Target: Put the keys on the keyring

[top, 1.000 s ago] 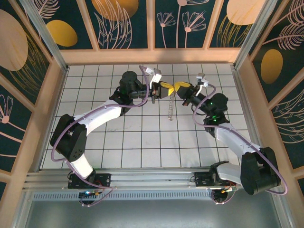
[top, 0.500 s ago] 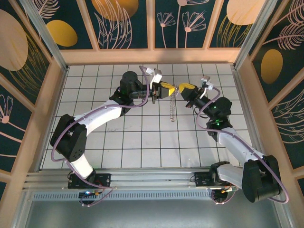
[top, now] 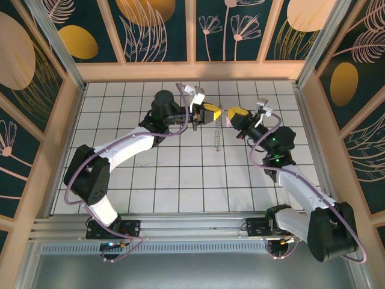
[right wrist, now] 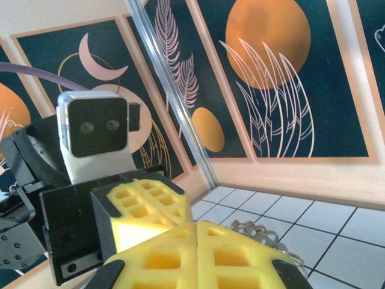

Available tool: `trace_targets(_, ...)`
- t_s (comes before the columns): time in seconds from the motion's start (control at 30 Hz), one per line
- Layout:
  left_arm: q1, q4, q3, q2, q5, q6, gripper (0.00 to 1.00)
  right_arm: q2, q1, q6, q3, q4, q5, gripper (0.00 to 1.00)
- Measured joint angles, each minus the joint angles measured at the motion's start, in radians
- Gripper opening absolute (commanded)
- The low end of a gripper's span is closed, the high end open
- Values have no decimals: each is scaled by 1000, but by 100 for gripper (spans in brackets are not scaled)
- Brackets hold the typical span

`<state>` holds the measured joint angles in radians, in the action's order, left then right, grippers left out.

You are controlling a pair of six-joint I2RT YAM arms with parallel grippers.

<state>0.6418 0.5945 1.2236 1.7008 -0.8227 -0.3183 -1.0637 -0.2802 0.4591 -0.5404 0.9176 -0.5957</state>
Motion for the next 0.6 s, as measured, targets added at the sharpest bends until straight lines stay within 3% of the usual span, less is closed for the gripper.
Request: trace_targets(0.6, 0, 0, 0, 0, 1, 0, 0, -58, -42, 3, -13, 27, -4, 0)
